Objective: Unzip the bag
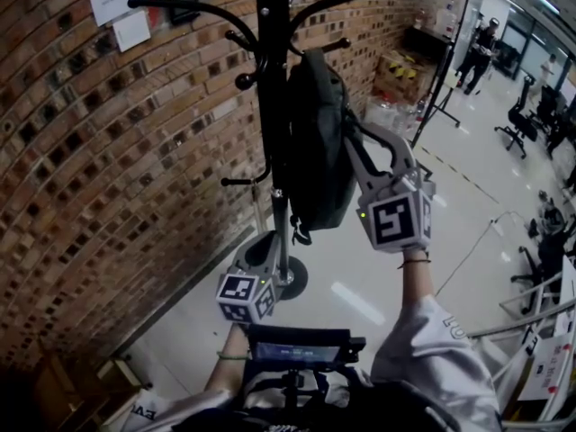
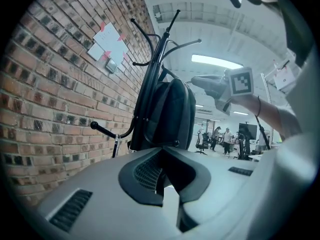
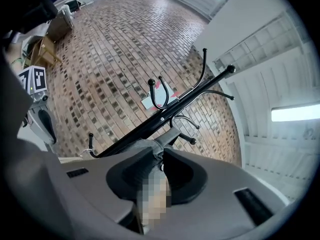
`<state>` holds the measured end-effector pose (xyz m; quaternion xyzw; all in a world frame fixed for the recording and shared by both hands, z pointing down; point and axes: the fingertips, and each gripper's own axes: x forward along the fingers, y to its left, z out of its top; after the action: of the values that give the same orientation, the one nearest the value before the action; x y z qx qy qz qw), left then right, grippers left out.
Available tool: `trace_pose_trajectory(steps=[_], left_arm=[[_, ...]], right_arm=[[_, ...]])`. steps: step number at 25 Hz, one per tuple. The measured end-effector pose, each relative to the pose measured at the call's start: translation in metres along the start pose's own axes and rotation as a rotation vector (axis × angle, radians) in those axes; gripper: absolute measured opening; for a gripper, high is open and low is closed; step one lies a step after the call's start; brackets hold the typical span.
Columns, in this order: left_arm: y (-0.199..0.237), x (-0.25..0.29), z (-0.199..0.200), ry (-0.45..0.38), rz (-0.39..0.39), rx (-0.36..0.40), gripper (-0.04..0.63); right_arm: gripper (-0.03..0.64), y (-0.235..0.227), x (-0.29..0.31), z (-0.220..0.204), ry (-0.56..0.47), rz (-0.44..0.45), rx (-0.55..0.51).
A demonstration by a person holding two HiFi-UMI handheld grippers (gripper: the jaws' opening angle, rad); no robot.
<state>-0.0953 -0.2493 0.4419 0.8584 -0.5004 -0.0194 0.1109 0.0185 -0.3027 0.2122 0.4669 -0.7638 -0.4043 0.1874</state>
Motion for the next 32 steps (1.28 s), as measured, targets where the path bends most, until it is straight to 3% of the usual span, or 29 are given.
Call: trace_pose_trajectory(steps=[7, 10, 12, 21, 32], left_arm=[[0.003, -0.002, -0.001, -0.002, 0.009, 0.004, 0.006], [0.004, -0.003, 0.0, -0.001, 0.015, -0.003, 0.006], [0.004, -0.004, 0.0, -0.002, 0.013, -0.002, 0.008], [0.001, -0.004, -0.003, 0.007, 0.002, -0.003, 0.006], [-0.004, -0.008, -0.007, 0.021, 0.0, -0.004, 0.006]], right_arm=[[0.052, 0.004, 0.012, -0.001, 0.006, 0.058, -0.019], [0.05, 0.004, 0.014, 0.0, 0.004, 0.04, -0.036], [-0.004, 0.0, 0.014, 0.0, -0.001, 0.011, -0.025], [-0.005, 0.004, 0.006, -0.003, 0.034, 0.074, 0.012], [-0.002, 0.015, -0.002, -0.006, 0.058, 0.087, 0.006]])
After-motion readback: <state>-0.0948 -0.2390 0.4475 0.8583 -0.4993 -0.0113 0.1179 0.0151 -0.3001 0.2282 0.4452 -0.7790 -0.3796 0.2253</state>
